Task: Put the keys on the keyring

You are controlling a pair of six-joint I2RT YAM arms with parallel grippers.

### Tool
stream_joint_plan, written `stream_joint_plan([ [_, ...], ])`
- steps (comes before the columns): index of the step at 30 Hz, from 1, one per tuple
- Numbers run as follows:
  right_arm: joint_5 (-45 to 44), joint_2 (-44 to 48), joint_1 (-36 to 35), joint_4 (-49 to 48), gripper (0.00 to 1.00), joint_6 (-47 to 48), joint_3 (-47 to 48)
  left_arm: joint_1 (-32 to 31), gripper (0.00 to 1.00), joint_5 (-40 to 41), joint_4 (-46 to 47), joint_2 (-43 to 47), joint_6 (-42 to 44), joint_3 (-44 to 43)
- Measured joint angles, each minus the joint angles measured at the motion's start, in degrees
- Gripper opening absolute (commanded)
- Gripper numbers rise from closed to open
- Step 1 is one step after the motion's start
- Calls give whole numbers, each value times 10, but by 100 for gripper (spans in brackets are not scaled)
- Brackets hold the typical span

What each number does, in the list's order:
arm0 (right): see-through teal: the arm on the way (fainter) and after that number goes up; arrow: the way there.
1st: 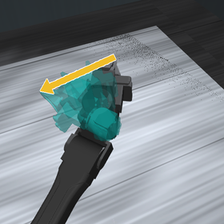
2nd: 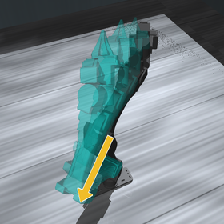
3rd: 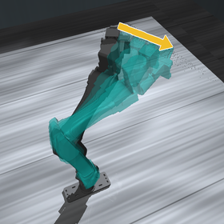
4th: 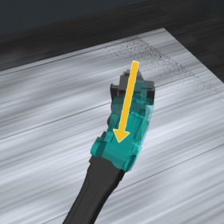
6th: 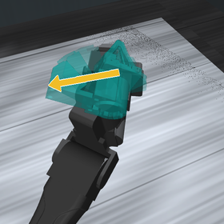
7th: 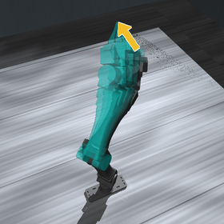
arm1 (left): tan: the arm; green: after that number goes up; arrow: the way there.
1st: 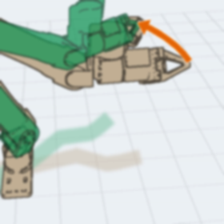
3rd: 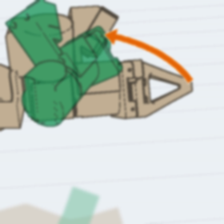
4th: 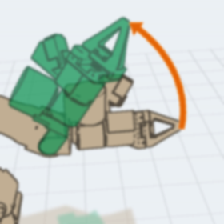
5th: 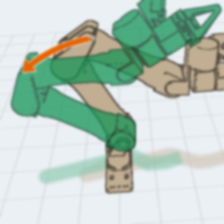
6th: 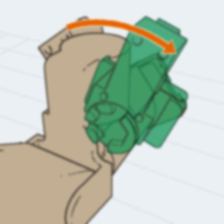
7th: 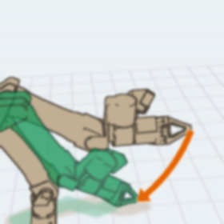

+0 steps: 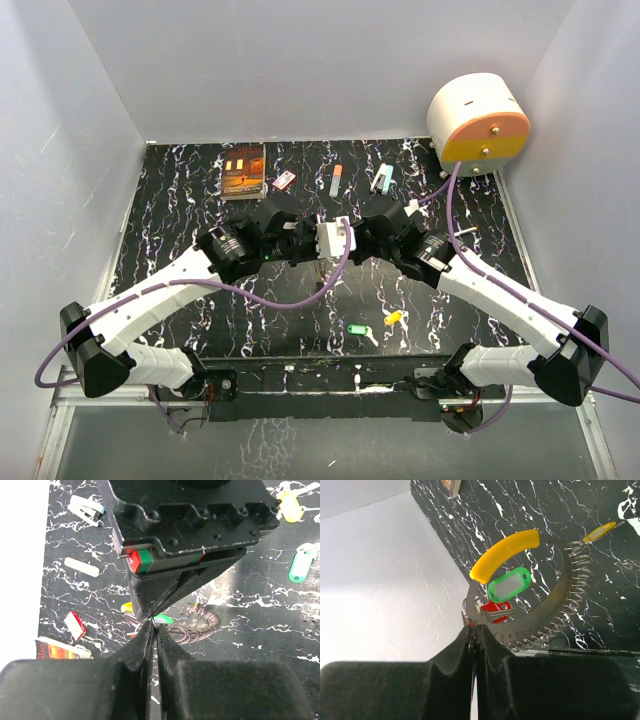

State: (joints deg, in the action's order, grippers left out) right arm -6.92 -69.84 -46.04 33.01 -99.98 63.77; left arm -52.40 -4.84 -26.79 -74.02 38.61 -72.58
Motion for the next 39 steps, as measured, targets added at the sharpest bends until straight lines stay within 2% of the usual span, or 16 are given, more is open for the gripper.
stream_joint_plan([
  [10, 3, 35, -1, -32, 12, -7, -47, -4, 0, -13, -2, 1, 5, 3],
  [13, 3, 43, -1, -33, 22, -7, -52, -4, 0, -17, -1, 3, 5, 3],
  [23, -12, 83, -3, -32, 39, -8, -55, -2, 0, -10, -10, 7, 4, 3],
  [27, -38, 107, -3, -32, 59, 17, -70, -2, 0, -22, -28, 7, 4, 2],
  [29, -54, 134, -3, -34, 64, 62, -91, -2, 0, -37, -44, 7, 4, -1],
  [33, -61, 210, 0, -72, 66, 230, -146, -2, 0, -83, -90, 7, 7, -28],
  [37, -43, 261, 1, -94, 48, 403, -155, -2, 0, -134, -144, 7, 16, -79],
  [39, -23, 268, 1, -95, 42, 494, -152, -2, 0, -163, -181, 2, 23, -118],
])
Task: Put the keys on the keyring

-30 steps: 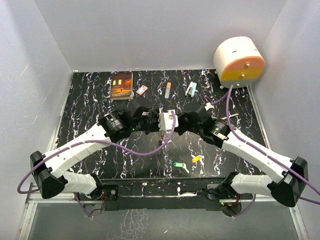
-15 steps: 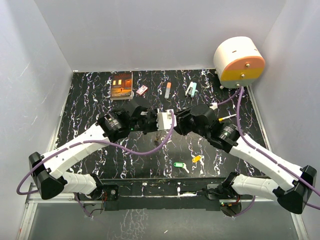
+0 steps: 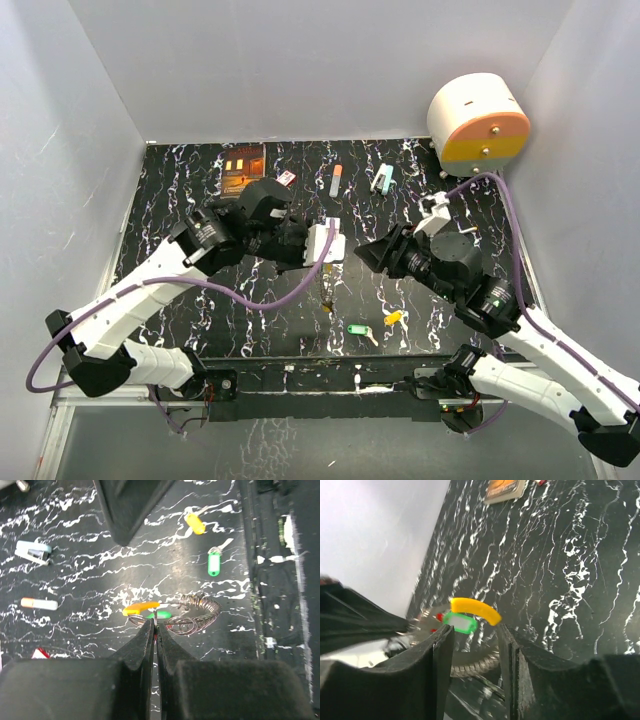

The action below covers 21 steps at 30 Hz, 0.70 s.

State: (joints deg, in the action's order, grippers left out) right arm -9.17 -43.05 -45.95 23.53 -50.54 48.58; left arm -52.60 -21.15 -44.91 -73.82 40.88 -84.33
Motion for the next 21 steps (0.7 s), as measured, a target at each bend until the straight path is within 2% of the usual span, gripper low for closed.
stream_joint_plan([
  [4, 90, -1, 0, -1, 39, 148, 2, 0, 0, -50, -62, -15, 10, -69],
  [9, 205, 12, 0, -28, 36, 257, -7, 0, 0, -92, -107, -18, 20, -84],
  [15, 306, 49, 0, -59, 34, 329, -14, 3, 0, -132, -141, -27, 30, -84],
  [21, 378, 14, 0, -71, 31, 356, -2, 4, 0, -160, -148, -45, 30, -84],
])
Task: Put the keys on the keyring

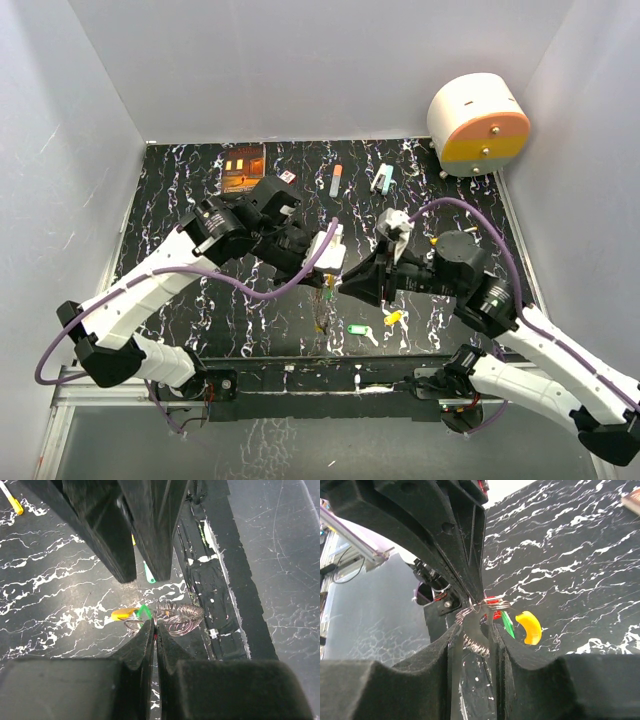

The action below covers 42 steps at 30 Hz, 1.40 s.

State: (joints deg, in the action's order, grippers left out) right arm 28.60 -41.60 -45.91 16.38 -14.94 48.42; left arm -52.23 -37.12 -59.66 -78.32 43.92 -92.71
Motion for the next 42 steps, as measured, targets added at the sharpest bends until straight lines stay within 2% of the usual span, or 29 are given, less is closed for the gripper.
stream_joint_plan([
  [10, 45, -28, 0, -17, 29, 1, 0, 0, 0, -17, 0, -16, -1, 0],
  [42, 46, -57, -6, -50, 30, -1, -21, 0, 0, -35, 10, -32, -23, -6],
])
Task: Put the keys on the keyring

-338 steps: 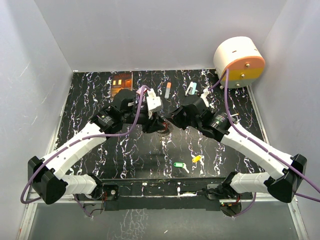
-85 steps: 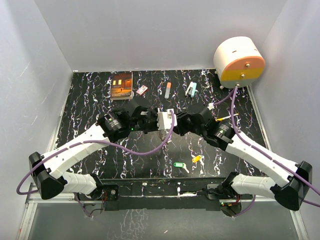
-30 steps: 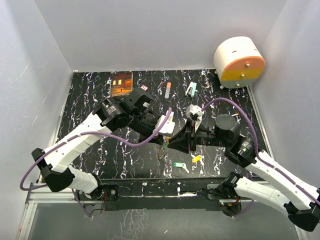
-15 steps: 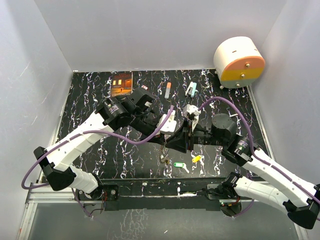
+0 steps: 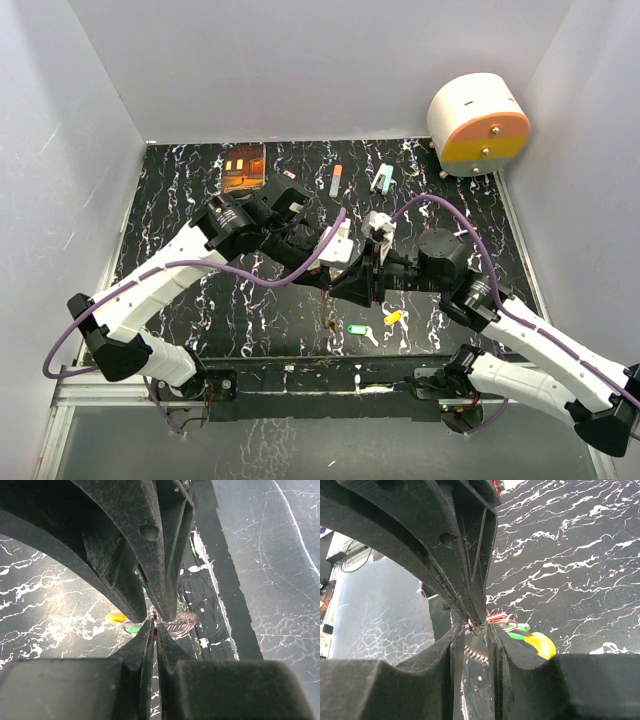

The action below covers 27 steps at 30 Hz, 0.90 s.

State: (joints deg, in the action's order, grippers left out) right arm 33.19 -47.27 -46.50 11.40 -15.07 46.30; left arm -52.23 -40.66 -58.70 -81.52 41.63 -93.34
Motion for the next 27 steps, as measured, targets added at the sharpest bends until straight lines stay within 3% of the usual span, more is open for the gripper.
stream_joint_plan([
  [9, -3, -11, 0, 0, 28, 0, 0, 2, 0, -7, 0, -5, -8, 0],
  [18, -4, -16, -3, -1, 18, 0, 0, 4, 0, -7, -1, -7, -14, 0],
  [22, -5, -17, -3, -1, 8, 1, 0, 4, 0, -5, -1, -7, -18, 0],
  [27, -7, -17, -4, -1, 7, 1, 0, 8, 0, -5, 0, -7, -26, 0],
])
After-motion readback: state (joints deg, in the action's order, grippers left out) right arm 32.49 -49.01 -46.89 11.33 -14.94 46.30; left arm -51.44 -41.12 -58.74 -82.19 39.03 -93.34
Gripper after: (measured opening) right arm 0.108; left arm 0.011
